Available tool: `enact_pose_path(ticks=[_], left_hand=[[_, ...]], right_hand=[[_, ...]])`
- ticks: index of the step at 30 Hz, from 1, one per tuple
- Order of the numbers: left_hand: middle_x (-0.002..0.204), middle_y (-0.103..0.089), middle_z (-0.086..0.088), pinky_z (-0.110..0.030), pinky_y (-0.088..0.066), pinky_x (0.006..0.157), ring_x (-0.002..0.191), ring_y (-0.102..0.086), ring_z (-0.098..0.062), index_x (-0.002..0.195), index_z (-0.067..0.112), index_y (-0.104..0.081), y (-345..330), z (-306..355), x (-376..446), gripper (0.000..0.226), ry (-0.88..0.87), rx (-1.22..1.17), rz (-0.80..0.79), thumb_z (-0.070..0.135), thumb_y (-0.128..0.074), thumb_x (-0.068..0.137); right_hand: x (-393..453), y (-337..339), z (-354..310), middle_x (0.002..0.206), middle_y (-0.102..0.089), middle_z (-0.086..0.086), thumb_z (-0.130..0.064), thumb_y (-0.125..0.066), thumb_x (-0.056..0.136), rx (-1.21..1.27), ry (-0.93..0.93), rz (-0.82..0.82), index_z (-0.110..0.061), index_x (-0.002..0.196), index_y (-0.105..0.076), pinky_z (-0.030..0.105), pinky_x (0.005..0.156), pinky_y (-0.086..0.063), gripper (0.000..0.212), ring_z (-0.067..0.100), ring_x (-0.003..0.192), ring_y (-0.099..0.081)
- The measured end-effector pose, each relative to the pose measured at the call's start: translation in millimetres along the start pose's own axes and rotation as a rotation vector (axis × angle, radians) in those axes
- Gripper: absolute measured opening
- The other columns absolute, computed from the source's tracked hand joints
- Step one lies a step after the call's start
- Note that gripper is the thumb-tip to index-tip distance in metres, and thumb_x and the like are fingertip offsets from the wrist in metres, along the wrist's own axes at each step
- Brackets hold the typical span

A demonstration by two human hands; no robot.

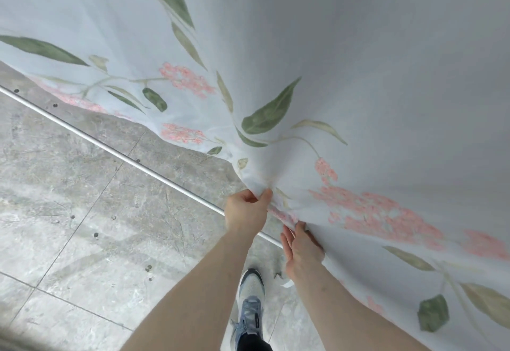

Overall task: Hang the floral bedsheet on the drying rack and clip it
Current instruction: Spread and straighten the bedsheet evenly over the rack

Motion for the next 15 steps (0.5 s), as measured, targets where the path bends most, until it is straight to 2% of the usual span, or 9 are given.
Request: enact_pose_path(ticks=[3,6,9,11,13,15], left_hand=[[0.070,-0.074,-0.008,-0.046,-0.063,0.076,0.075,-0.074,-0.029,0.073,0.009,-0.073,0,-9,12,0.037,0.012,0.036,0.023,0.044,-0.077,0.082],[0.067,-0.073,-0.009,-0.043,-0.061,0.072,0.072,-0.072,-0.029,0.072,0.007,-0.072,4,-17,22,0.043,0.022,0.089,0.042,0.048,-0.077,0.082],[0.072,-0.074,-0.011,-0.042,-0.060,0.070,0.072,-0.072,-0.031,0.077,0.003,-0.071,7,-20,31,0.052,0.020,0.135,0.042,0.055,-0.076,0.080],[0.075,-0.074,-0.014,-0.043,-0.060,0.069,0.066,-0.068,-0.032,0.079,0.000,-0.070,10,-22,35,0.057,0.034,0.152,0.017,0.058,-0.074,0.078],[0.068,-0.071,-0.014,-0.040,-0.057,0.063,0.059,-0.061,-0.026,0.071,0.002,-0.067,19,-26,32,0.055,0.048,0.168,-0.009,0.055,-0.076,0.080],[0.068,-0.068,-0.001,-0.033,-0.055,0.063,0.065,-0.062,-0.019,0.070,0.015,-0.064,38,-32,21,0.042,0.056,0.216,-0.031,0.052,-0.079,0.082]], right_hand=[[9,-4,4,0.090,-0.073,0.007,-0.017,-0.072,0.097,-0.039,-0.023,0.026,-0.004,0.093,-0.065,0.023,0.054,-0.062,0.016,0.016,0.079,-0.075],[17,-7,14,0.094,-0.073,0.011,-0.015,-0.068,0.098,-0.073,-0.066,0.034,-0.002,0.093,-0.063,0.024,0.051,-0.060,0.015,0.018,0.080,-0.074],[22,-13,22,0.104,-0.071,0.014,-0.015,-0.063,0.101,-0.077,-0.104,0.007,0.002,0.095,-0.060,0.029,0.062,-0.064,0.018,0.022,0.087,-0.074],[22,-17,22,0.110,-0.070,0.012,-0.018,-0.061,0.103,-0.060,-0.122,-0.028,0.004,0.106,-0.061,0.030,0.073,-0.065,0.022,0.025,0.098,-0.074],[16,-14,20,0.109,-0.072,0.013,-0.023,-0.065,0.101,-0.132,-0.116,-0.032,0.002,0.112,-0.062,0.031,0.067,-0.064,0.028,0.024,0.091,-0.075],[1,-10,24,0.107,-0.073,0.011,-0.032,-0.065,0.101,-0.258,-0.143,-0.091,0.000,0.110,-0.062,0.031,0.066,-0.064,0.033,0.024,0.093,-0.074]])
Point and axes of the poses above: each hand's wrist, its own x-axis towards the middle knuckle, its own y-axis out of the back of the hand, z = x × y, the point moved 6 cm from there along x, towards the middle knuckle
